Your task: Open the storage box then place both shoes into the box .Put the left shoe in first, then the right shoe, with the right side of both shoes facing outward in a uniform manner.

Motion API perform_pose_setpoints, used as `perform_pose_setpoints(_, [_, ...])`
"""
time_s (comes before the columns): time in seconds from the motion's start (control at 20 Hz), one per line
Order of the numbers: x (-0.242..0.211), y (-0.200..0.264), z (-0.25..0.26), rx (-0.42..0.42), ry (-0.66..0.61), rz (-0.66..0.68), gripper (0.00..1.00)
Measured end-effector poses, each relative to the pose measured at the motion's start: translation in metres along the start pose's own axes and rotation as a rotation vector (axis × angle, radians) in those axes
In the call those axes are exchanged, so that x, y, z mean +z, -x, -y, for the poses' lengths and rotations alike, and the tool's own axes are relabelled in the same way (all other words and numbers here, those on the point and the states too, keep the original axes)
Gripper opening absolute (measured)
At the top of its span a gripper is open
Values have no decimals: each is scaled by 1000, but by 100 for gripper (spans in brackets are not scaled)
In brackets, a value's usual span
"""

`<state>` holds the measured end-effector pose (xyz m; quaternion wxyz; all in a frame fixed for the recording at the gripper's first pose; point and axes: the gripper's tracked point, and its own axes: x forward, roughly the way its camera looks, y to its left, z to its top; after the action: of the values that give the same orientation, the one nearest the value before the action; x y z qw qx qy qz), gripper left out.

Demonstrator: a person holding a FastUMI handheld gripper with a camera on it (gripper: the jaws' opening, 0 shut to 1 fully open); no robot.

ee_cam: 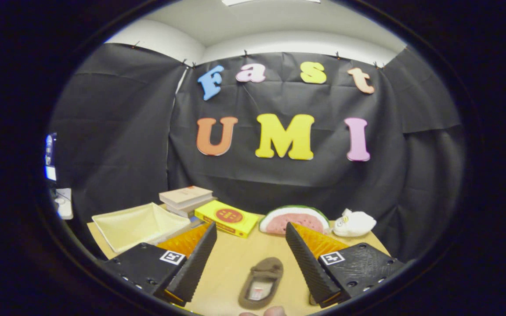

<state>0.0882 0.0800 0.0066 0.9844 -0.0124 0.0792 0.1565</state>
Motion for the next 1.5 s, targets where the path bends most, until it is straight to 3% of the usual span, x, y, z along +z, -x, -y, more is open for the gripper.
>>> perform_pose_setpoints(0.35, [-125,-38,46,-65,-70,-292,95])
perform_pose_setpoints(0.65, [-188,-59,45,-60,-214,-500,96])
perform_pose_setpoints(0.75, [-202,-66,43,-61,-248,-550,84])
perform_pose_setpoints(0.95, [-212,-69,34,-51,-322,-605,43])
perform_pose_setpoints(1.0, [-212,-71,39,-72,-313,-602,27])
perform_pose_setpoints(1.15, [-210,-72,36,-82,-402,-608,1])
perform_pose_setpoints(1.5, [-203,-50,20,-50,-537,-596,0])
